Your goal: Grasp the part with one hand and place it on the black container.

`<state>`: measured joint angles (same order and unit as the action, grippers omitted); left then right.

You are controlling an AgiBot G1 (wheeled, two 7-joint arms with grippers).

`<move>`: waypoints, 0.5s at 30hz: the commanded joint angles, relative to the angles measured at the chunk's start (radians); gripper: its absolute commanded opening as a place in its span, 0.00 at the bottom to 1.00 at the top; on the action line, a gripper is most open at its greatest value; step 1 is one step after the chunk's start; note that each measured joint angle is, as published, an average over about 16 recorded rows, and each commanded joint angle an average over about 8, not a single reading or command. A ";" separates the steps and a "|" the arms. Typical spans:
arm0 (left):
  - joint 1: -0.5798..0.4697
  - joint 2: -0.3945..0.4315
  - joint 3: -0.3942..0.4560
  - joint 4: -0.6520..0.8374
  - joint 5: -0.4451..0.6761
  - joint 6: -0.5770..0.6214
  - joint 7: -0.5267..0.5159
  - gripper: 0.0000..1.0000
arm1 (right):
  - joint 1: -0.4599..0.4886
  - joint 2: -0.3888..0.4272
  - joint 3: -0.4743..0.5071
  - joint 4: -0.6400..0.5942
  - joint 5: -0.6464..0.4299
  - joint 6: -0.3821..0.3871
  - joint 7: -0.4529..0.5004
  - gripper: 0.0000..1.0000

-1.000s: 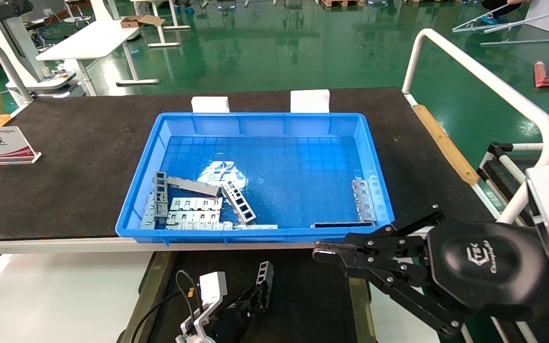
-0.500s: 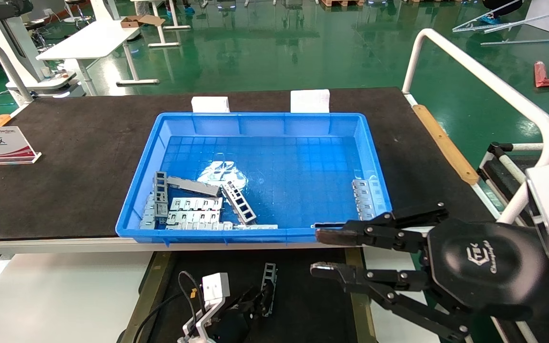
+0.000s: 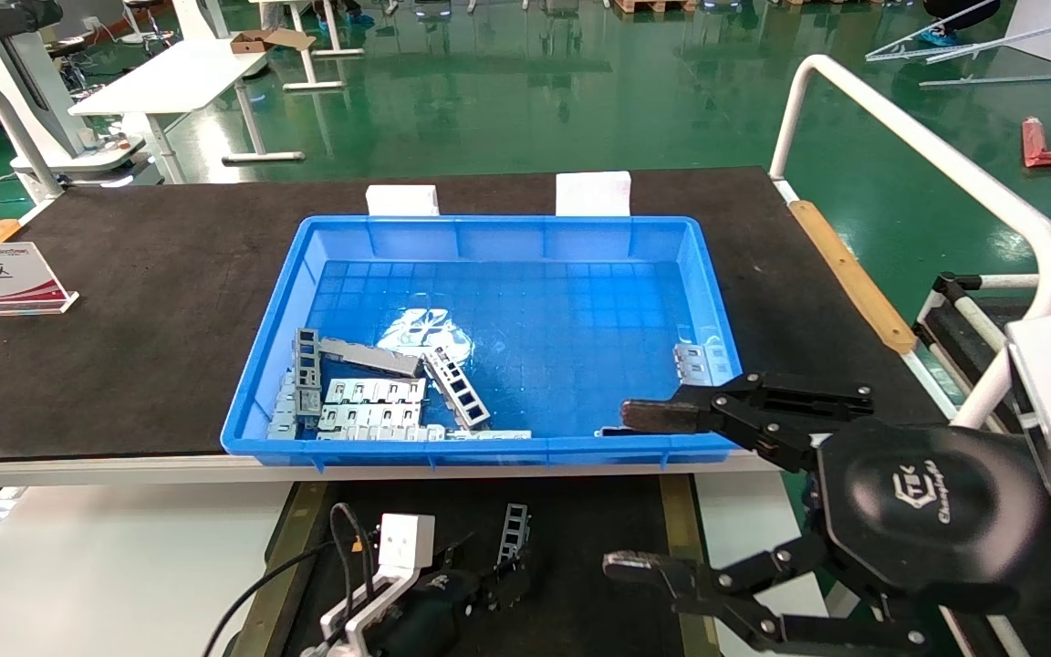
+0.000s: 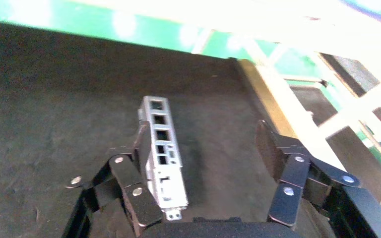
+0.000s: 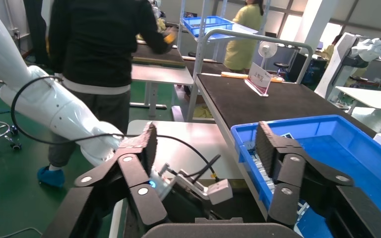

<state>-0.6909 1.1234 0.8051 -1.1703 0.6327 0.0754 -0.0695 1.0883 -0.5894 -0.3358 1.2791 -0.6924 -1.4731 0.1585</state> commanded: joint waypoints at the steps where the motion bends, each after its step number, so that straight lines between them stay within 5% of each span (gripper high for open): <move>1: 0.009 -0.031 0.003 -0.030 0.008 0.031 0.009 1.00 | 0.000 0.000 0.000 0.000 0.000 0.000 0.000 1.00; 15: 0.015 -0.280 -0.015 -0.174 0.008 0.340 0.043 1.00 | 0.000 0.000 0.000 0.000 0.000 0.000 0.000 1.00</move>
<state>-0.6745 0.8475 0.7846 -1.3418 0.6365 0.4139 -0.0218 1.0884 -0.5892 -0.3361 1.2791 -0.6921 -1.4730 0.1583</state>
